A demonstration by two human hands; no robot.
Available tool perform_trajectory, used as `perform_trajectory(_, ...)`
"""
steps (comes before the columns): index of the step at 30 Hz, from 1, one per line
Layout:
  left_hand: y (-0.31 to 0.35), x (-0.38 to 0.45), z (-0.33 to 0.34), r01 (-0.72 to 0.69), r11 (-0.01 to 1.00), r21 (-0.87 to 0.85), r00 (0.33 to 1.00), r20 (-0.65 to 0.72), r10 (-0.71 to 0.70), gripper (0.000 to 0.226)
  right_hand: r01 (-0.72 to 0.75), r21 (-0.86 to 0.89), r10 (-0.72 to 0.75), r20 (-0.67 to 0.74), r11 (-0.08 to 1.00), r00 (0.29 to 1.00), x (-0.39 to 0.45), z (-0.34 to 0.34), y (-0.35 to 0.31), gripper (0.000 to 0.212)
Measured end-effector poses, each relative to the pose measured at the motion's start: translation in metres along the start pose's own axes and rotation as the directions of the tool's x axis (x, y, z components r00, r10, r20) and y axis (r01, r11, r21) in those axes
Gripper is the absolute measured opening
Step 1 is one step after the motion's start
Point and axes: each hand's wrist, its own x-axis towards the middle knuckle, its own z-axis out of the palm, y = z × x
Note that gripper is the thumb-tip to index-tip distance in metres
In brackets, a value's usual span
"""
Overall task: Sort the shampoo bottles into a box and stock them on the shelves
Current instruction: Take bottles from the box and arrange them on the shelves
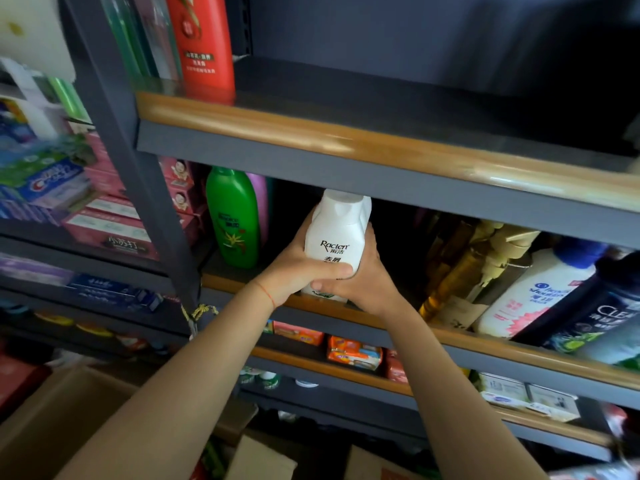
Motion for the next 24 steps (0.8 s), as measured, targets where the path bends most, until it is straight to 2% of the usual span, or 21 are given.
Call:
perform_trajectory(7,-0.001,-0.001,-0.012,0.072,0.997,-0.004,0.997,-0.017,-0.072,0.104,-0.072,0.008,0.072,0.019,0.997,0.997,0.004,0.017,-0.001,0.127)
perform_trajectory(12,0.001,-0.013,-0.023,0.087,0.992,0.092,0.987,-0.146,-0.073,0.075,-0.115,-0.018,0.114,-0.033,0.993,0.993,0.014,0.034,-0.008,0.149)
perform_trajectory(17,-0.008,-0.034,-0.031,0.082,0.965,0.247,0.935,-0.354,0.012,0.095,-0.122,0.005,0.122,-0.034,0.993,0.992,0.023,0.045,-0.008,0.149)
perform_trajectory(21,-0.017,-0.057,-0.03,0.092,0.929,0.358,0.844,-0.523,0.118,0.065,-0.12,-0.003,0.12,-0.022,0.993,0.993,0.02,0.047,-0.024,0.144)
perform_trajectory(24,-0.016,-0.061,-0.029,0.084,0.917,0.391,0.842,-0.519,0.144,0.051,-0.12,-0.014,0.12,-0.002,0.993,0.993,0.023,0.051,-0.029,0.143)
